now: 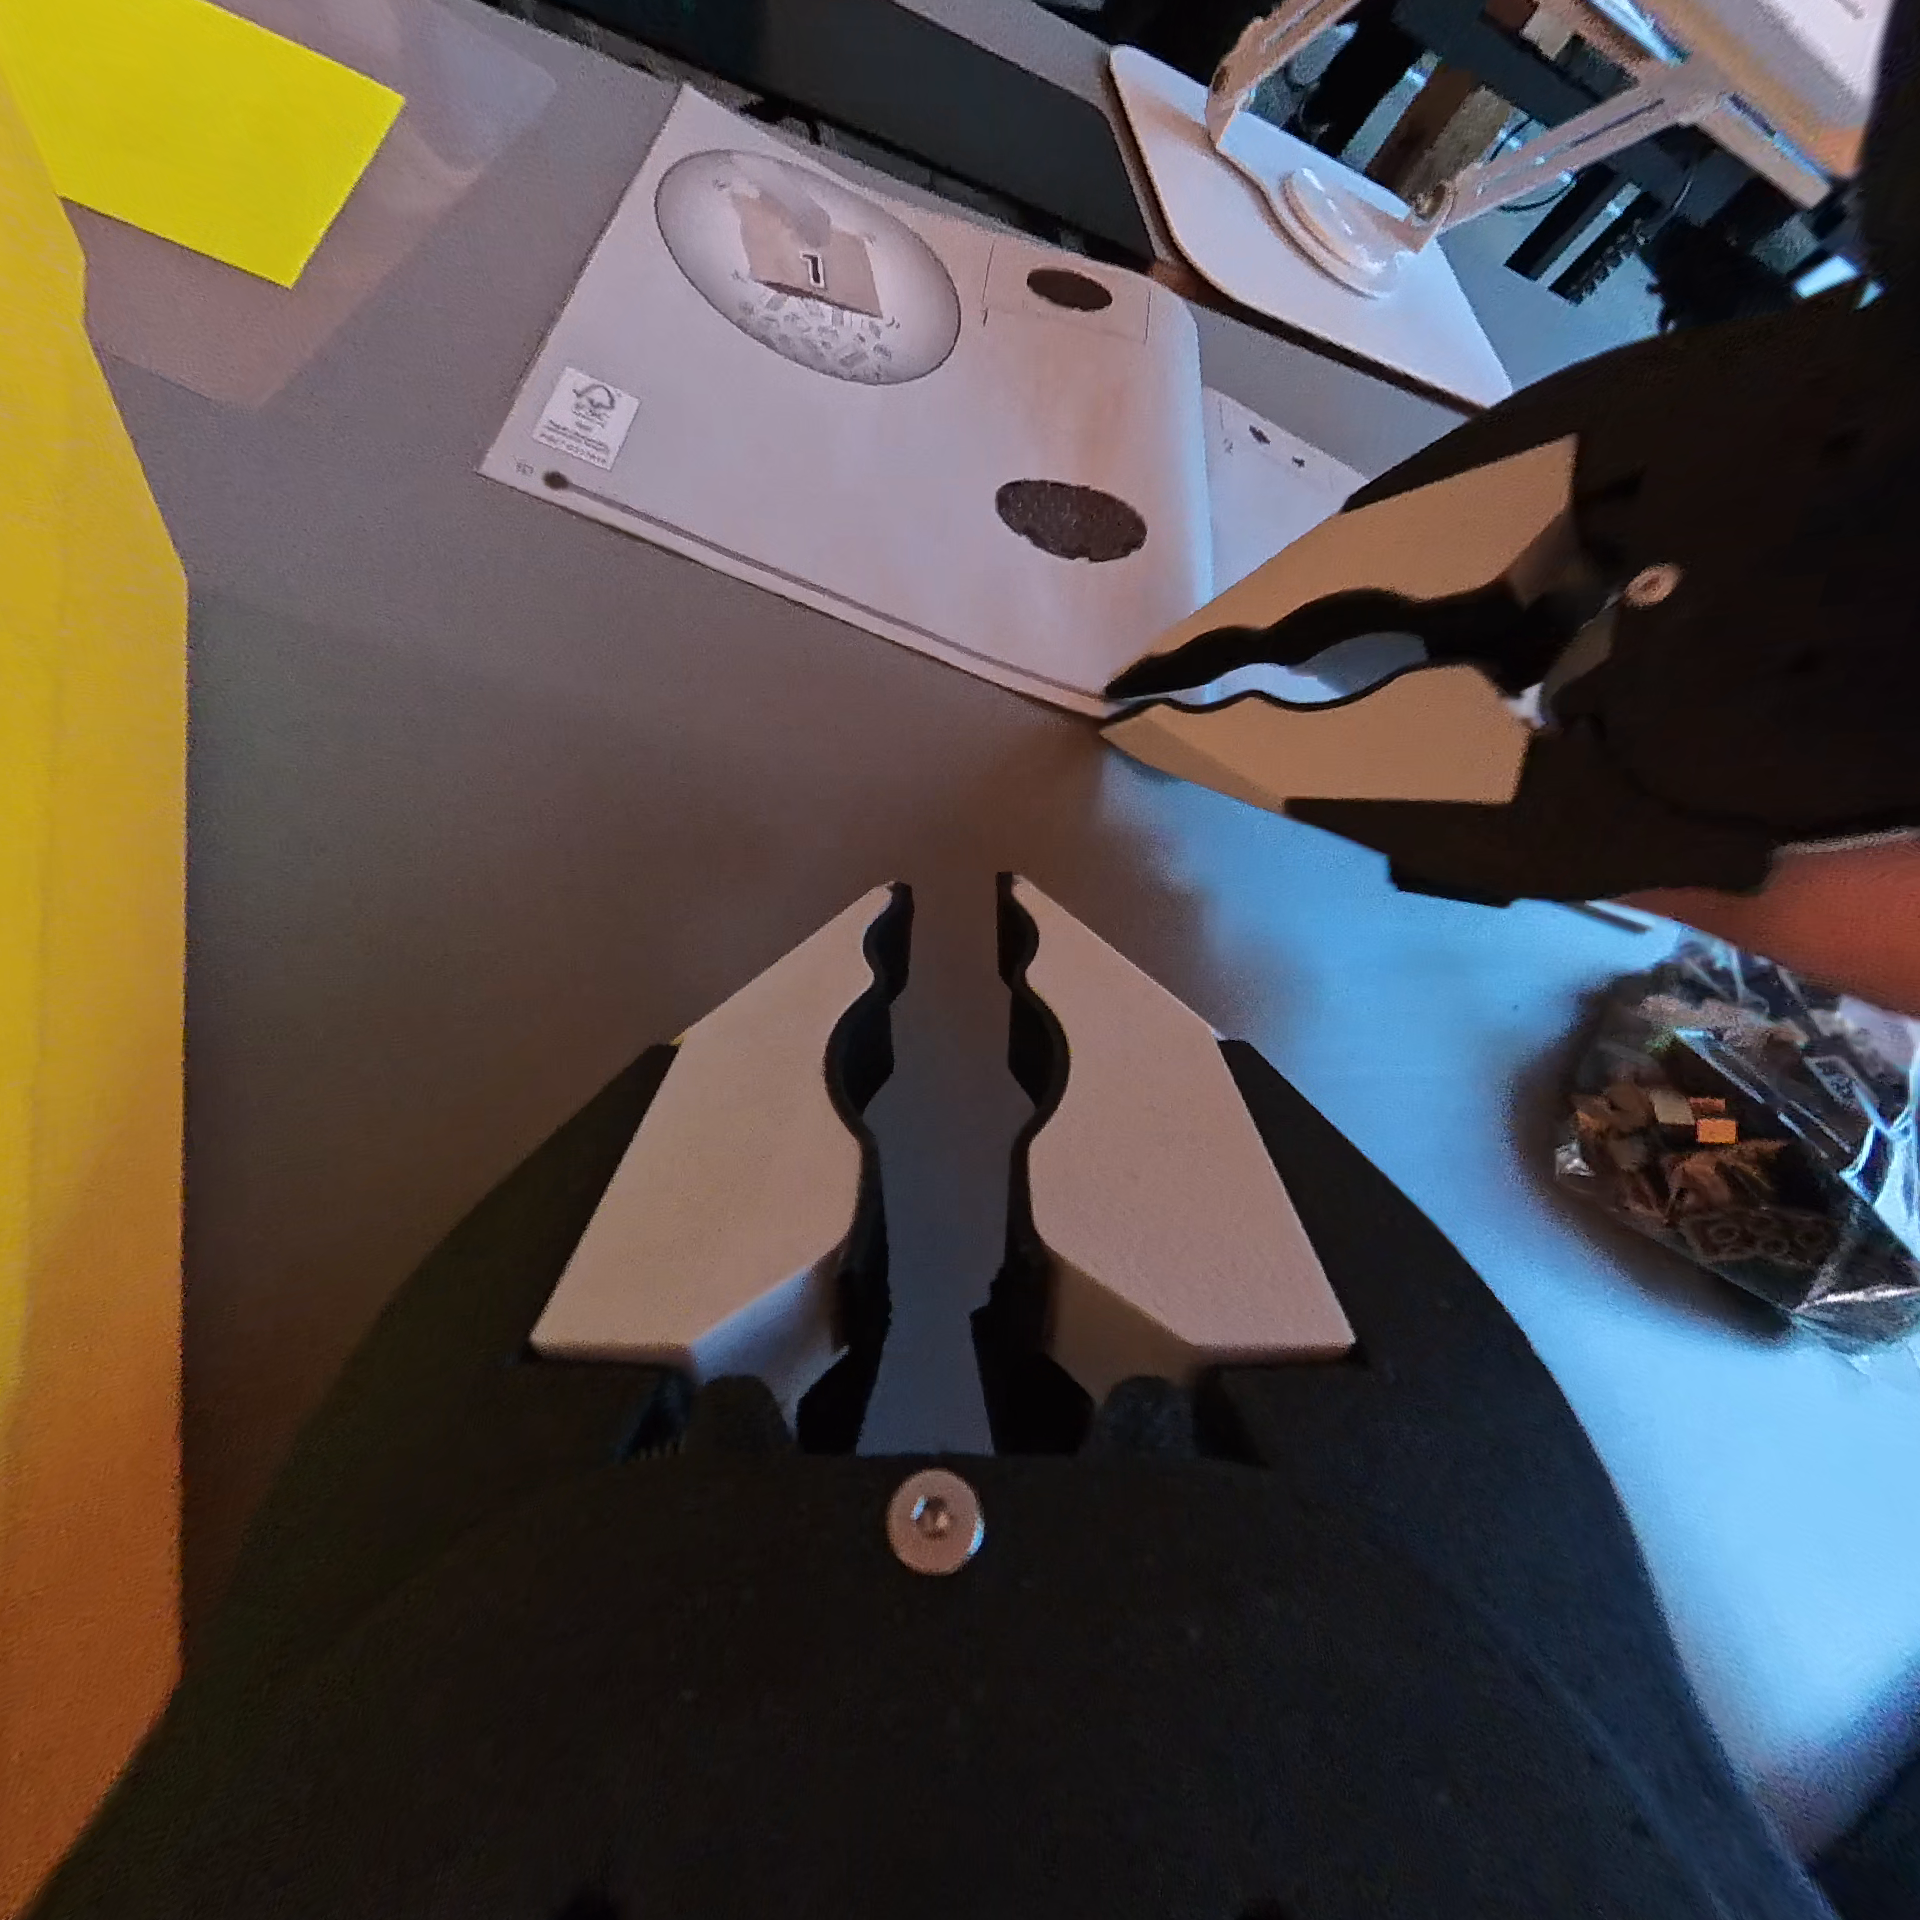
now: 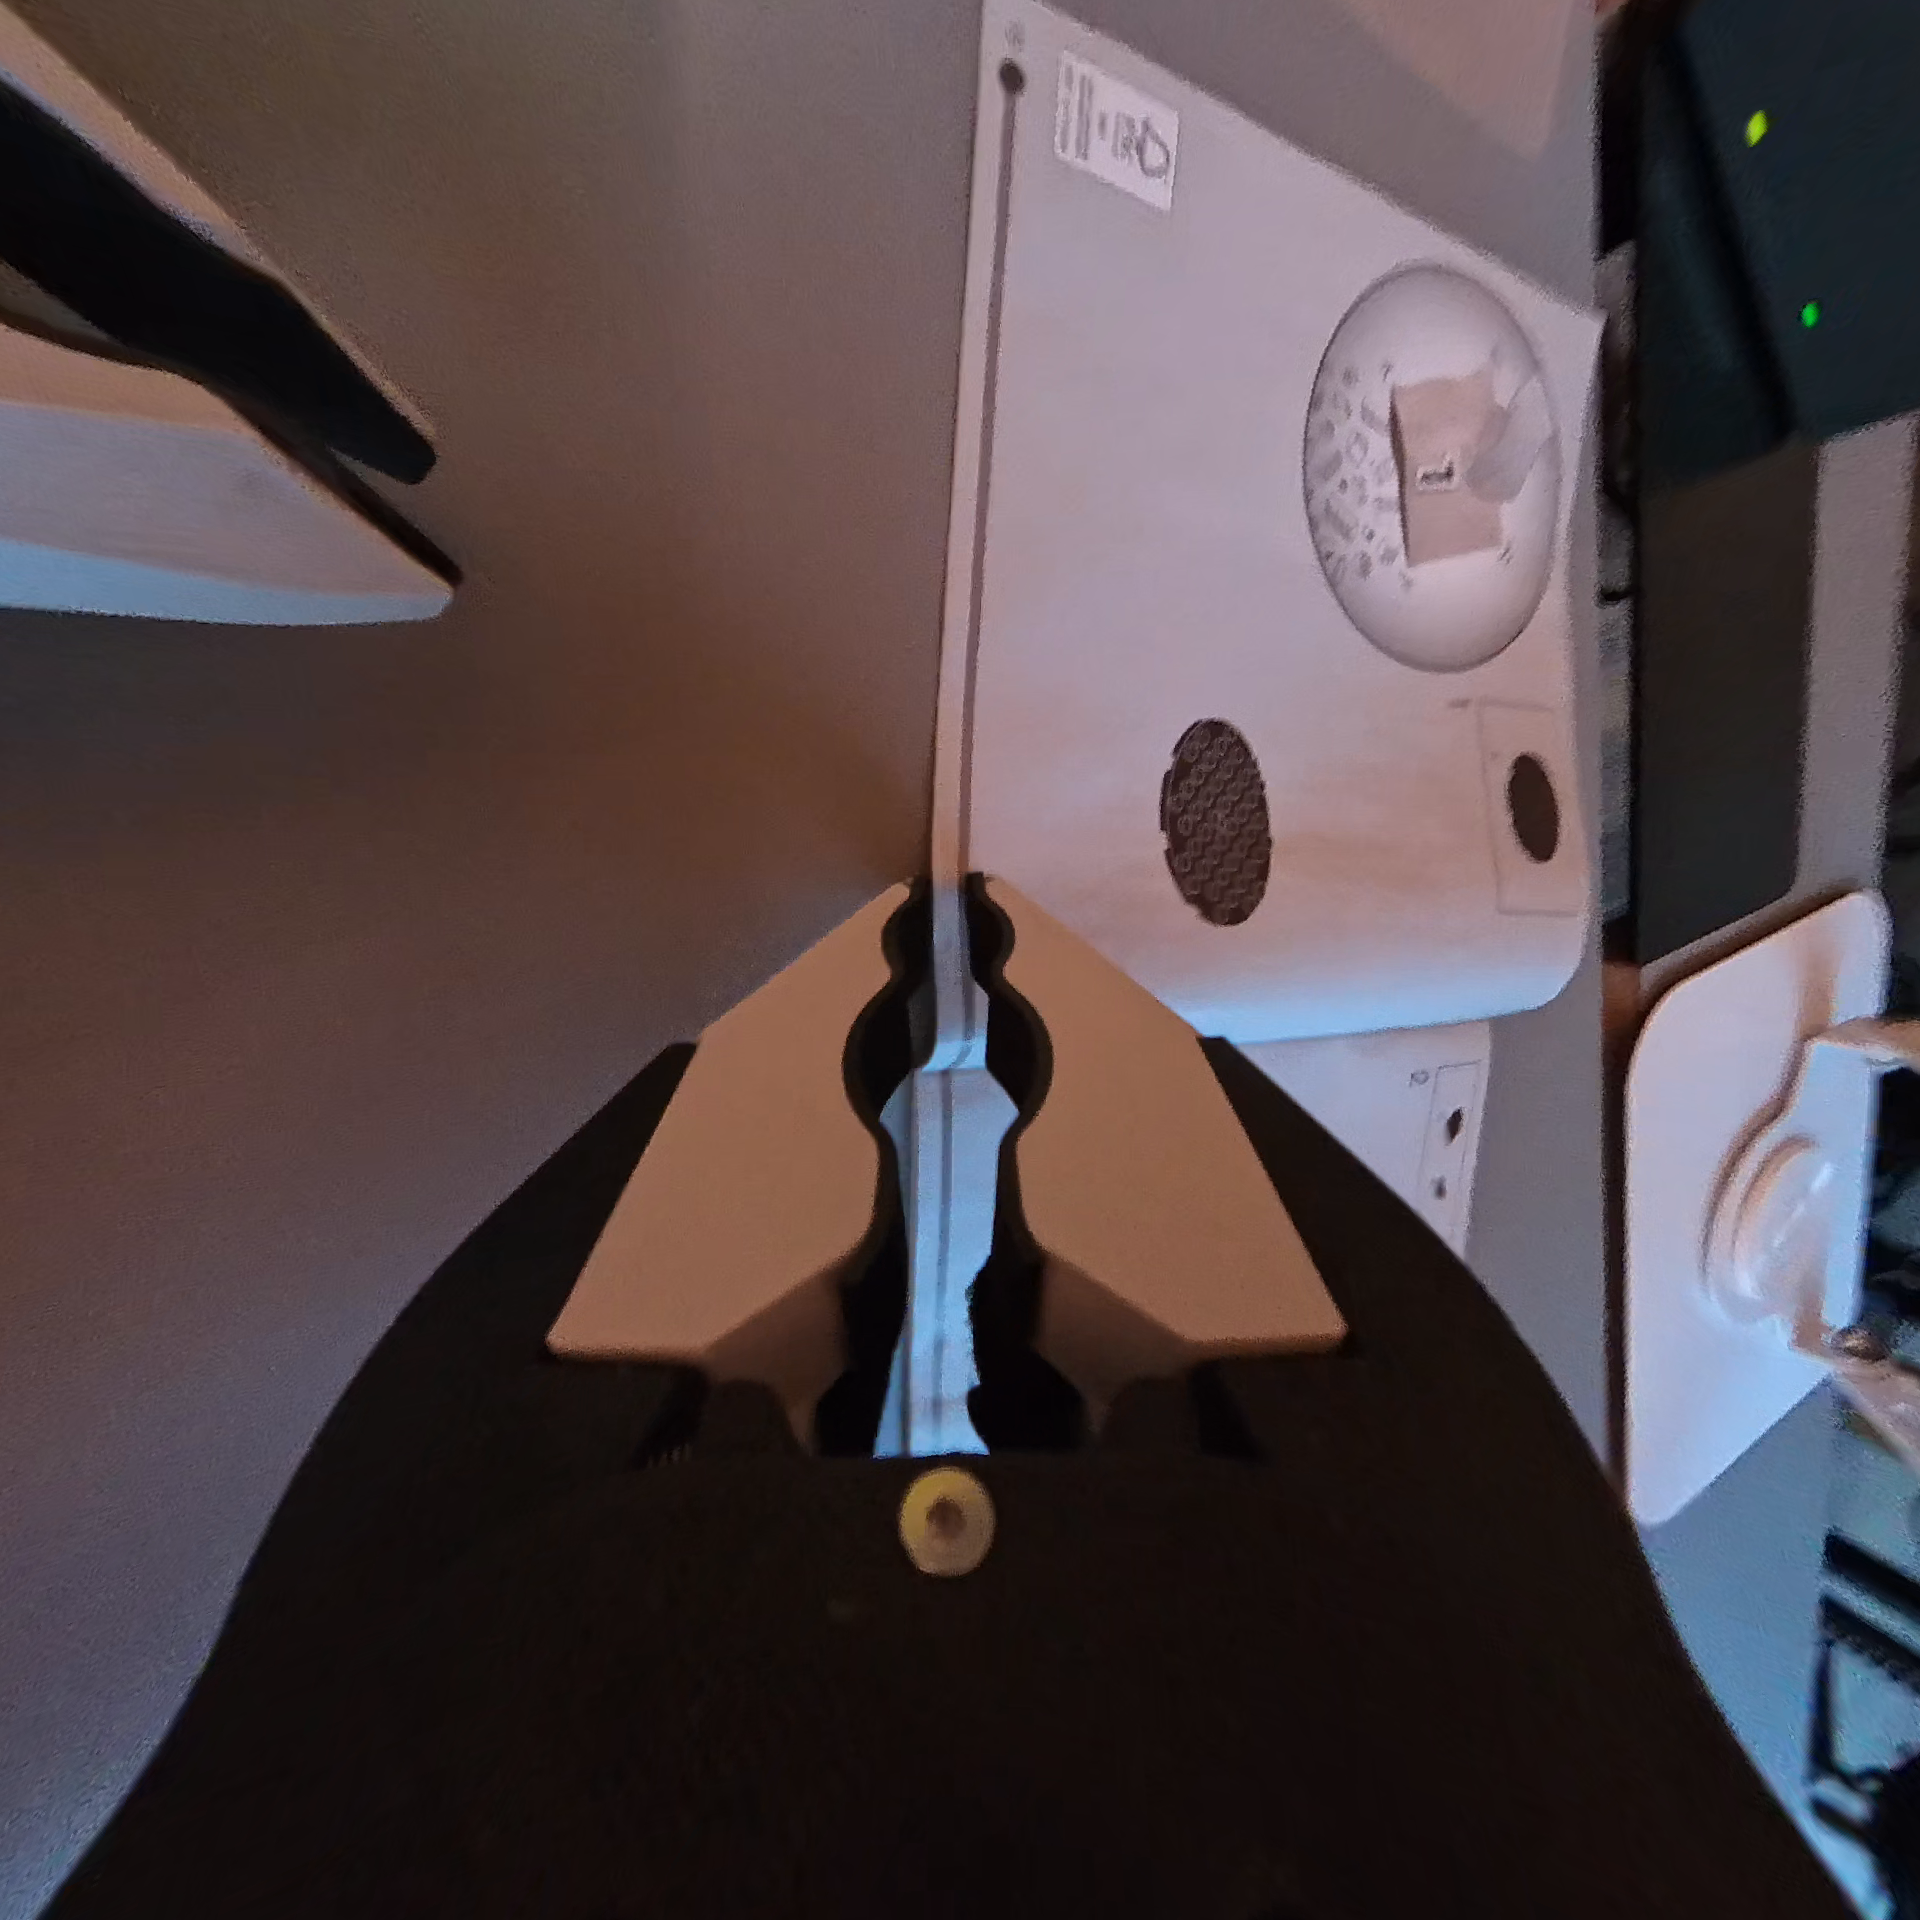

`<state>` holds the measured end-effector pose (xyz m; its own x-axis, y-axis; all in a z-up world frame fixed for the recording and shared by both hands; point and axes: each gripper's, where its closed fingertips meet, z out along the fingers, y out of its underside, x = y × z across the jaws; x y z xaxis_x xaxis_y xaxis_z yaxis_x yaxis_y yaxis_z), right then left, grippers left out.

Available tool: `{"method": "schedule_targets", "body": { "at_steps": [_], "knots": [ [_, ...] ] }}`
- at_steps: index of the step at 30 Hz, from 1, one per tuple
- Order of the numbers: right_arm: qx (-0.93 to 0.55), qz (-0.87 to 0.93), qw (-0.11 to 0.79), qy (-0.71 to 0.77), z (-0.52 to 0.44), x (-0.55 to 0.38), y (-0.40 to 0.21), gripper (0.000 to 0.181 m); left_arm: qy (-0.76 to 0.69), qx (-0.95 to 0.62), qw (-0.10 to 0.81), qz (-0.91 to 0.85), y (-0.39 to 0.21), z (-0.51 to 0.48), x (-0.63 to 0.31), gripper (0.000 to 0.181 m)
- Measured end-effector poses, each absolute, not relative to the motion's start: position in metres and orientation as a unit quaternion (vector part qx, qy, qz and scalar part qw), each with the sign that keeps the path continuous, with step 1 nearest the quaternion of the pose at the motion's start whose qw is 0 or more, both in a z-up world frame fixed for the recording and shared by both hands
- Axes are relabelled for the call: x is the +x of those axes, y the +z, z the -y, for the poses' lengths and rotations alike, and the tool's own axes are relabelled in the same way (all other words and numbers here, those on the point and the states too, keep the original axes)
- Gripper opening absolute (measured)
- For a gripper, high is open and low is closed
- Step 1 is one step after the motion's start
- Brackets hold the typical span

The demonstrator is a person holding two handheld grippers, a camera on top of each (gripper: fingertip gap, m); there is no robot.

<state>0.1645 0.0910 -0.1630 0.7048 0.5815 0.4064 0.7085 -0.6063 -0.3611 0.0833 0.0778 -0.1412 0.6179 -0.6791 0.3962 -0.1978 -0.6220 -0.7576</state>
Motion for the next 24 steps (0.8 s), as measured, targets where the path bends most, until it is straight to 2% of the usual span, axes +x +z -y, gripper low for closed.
{"method": "schedule_targets", "body": {
  "at_steps": [3, 6, 8, 10, 13, 17, 19, 21, 24],
  "knots": [
    [-0.917, 0.307, 0.241, -0.079, -0.073, 0.167, -0.143, 0.015, -0.345, -0.827, 0.344, -0.282, -0.143, -0.079, 0.079, 0.015],
    [-0.904, 0.240, 0.354, -0.011, -0.037, 0.168, -0.075, 0.016, -0.350, -0.801, 0.357, -0.329, -0.137, -0.071, 0.085, 0.018],
    [-0.871, 0.191, 0.452, -0.002, 0.006, 0.189, -0.022, 0.022, -0.377, -0.770, 0.359, -0.369, -0.128, -0.055, 0.096, 0.020],
    [-0.850, 0.135, 0.508, -0.030, 0.063, 0.229, 0.004, 0.033, -0.413, -0.727, 0.365, -0.410, -0.113, -0.033, 0.112, 0.029],
    [-0.841, 0.097, 0.529, -0.062, 0.139, 0.286, -0.008, 0.053, -0.477, -0.652, 0.355, -0.471, -0.091, 0.008, 0.135, 0.038],
    [-0.840, 0.110, 0.526, 0.075, 0.181, 0.288, -0.042, 0.055, -0.554, -0.575, 0.291, -0.527, -0.064, 0.058, 0.165, 0.050],
    [-0.843, 0.141, 0.515, 0.063, 0.178, 0.292, -0.047, 0.056, -0.536, -0.550, 0.306, -0.563, -0.058, 0.063, 0.183, 0.060],
    [-0.843, 0.183, 0.505, 0.036, 0.165, 0.298, -0.049, 0.056, -0.499, -0.531, 0.324, -0.604, -0.061, 0.060, 0.203, 0.059],
    [-0.868, 0.187, 0.452, 0.085, 0.144, 0.305, -0.071, 0.056, -0.452, -0.550, 0.301, -0.635, -0.091, 0.050, 0.231, 0.056]
  ]
}}
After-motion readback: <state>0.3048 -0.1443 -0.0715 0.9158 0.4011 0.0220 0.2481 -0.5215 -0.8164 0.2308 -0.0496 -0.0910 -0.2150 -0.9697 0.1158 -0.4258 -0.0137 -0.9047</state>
